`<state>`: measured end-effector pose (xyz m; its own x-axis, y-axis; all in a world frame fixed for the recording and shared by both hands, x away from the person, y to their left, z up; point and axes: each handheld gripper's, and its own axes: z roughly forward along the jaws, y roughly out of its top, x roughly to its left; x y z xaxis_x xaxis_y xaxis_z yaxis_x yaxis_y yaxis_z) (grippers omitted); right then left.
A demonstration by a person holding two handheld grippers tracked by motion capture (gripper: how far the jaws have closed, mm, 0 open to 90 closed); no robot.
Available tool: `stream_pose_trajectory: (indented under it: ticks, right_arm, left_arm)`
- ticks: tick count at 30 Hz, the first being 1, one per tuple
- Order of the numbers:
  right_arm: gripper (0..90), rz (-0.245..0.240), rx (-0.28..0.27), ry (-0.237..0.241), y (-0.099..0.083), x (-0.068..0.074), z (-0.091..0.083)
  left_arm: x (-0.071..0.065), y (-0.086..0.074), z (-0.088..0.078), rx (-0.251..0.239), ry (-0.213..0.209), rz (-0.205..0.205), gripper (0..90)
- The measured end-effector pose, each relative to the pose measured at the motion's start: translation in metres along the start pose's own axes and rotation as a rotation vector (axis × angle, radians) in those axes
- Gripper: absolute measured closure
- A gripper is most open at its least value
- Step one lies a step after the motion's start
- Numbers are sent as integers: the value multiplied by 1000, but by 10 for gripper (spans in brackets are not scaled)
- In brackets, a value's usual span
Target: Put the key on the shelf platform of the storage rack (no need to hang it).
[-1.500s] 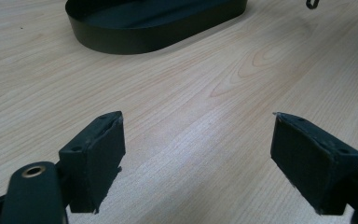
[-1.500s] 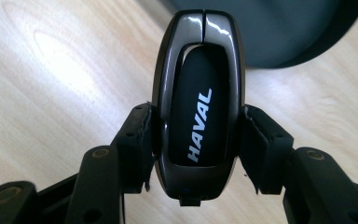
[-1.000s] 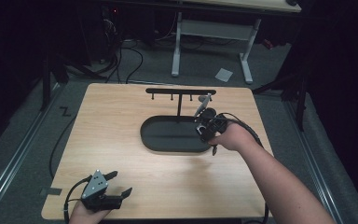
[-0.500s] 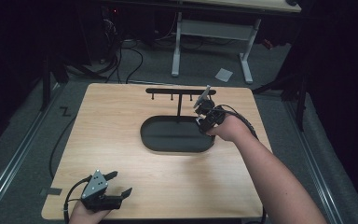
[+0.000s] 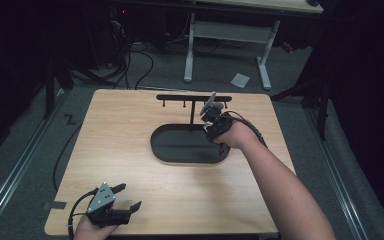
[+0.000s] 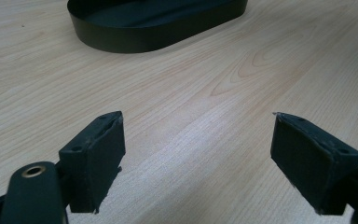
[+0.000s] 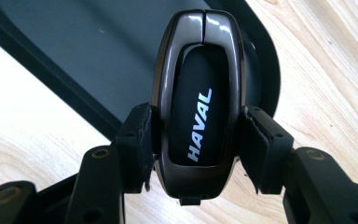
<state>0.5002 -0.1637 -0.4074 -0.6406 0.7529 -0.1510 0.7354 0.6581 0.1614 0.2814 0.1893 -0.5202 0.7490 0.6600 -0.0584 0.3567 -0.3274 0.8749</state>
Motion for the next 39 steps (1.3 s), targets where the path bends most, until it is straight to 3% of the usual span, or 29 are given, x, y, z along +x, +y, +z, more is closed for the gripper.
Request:
stream_pose_trajectory:
  ticks: [10, 13, 18, 32, 39]
  right_arm:
    - [490, -39, 4, 11, 15, 17, 21]
    - [490, -28, 0, 28, 17, 21, 27]
    - [489, -53, 2, 40, 16, 28, 34]
    - [489, -78, 12, 31, 22, 40, 61]
    - [489, -54, 16, 35, 27, 42, 76]
  left_arm:
    - [0, 0, 0, -1, 0, -1, 184]
    - [0, 0, 0, 0, -1, 0, 184]
    - [0, 0, 0, 5, -4, 2, 185]
    - [0, 0, 0, 6, -3, 2, 185]
    - [1, -1, 0, 9, -4, 3, 185]
